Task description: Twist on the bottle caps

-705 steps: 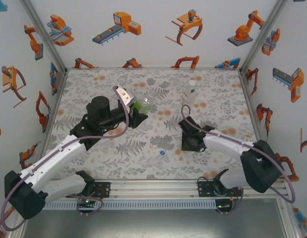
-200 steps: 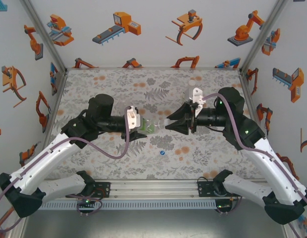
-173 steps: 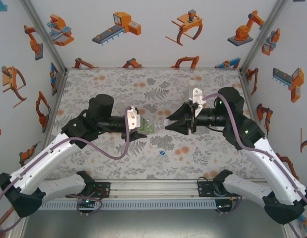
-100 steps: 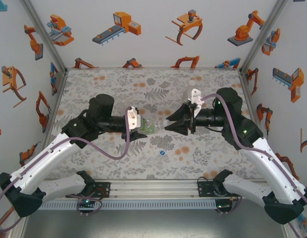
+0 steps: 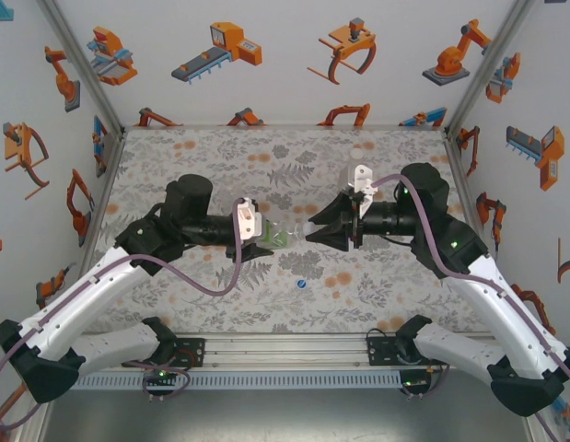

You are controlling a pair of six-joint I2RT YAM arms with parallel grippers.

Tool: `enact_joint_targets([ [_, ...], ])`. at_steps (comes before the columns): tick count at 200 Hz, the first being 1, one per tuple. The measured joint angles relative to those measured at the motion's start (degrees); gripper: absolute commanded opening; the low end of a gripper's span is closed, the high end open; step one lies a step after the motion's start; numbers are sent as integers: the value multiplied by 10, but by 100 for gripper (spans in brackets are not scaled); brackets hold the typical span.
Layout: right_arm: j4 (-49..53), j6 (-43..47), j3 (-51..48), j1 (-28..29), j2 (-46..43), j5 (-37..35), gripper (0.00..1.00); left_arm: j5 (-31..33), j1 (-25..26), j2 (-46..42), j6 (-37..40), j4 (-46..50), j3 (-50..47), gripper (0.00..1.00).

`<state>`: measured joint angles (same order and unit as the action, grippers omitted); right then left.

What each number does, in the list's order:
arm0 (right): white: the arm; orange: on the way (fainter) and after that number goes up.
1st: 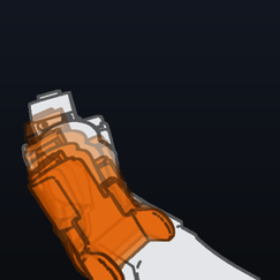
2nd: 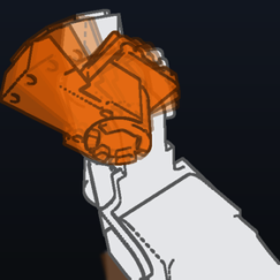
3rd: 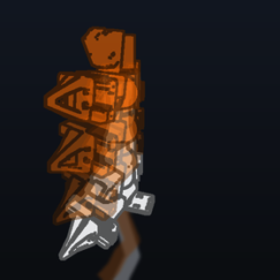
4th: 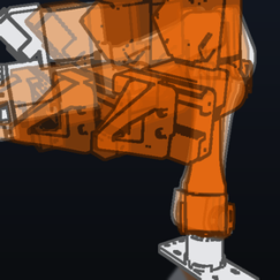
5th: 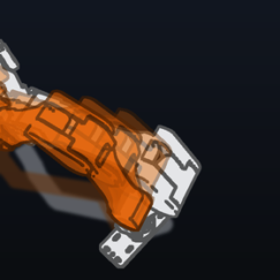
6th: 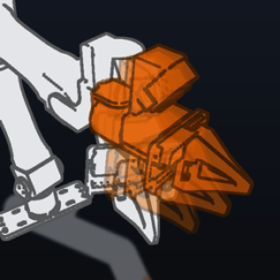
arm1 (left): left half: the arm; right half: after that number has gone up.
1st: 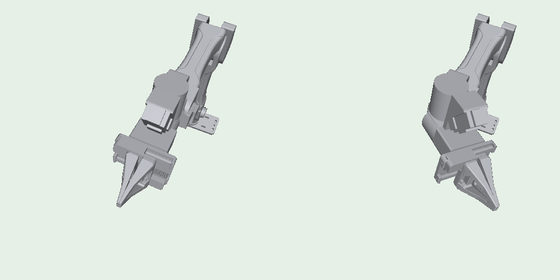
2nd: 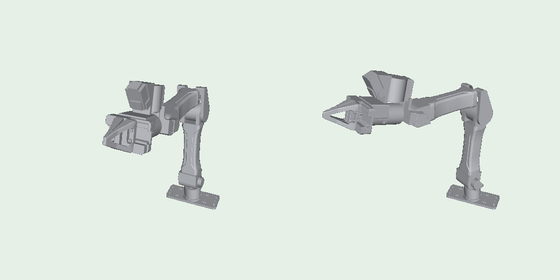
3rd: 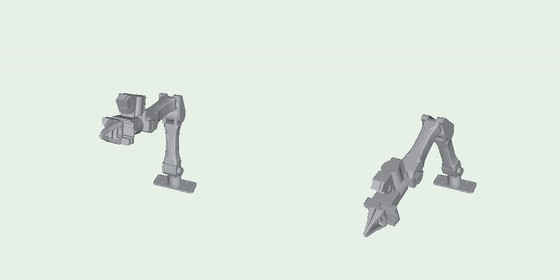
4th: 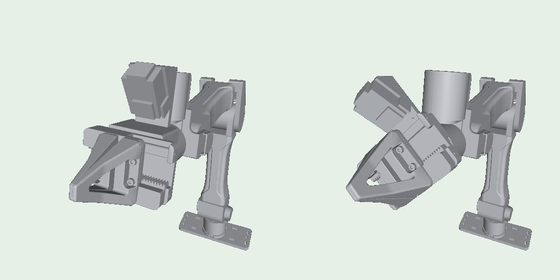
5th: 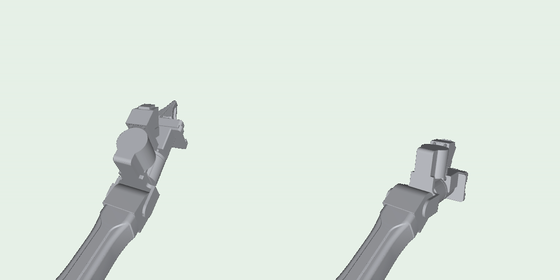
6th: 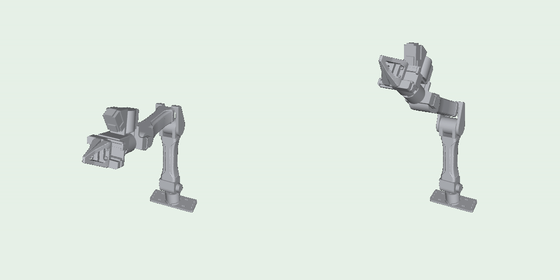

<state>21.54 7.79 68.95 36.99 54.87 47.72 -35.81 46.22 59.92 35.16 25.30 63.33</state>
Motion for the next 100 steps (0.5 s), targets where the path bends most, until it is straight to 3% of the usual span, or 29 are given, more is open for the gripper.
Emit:
enact_joint_targets([
  [100,-13,-2,-5,9,7,-9,15,5,2,3,0,0,0,0],
])
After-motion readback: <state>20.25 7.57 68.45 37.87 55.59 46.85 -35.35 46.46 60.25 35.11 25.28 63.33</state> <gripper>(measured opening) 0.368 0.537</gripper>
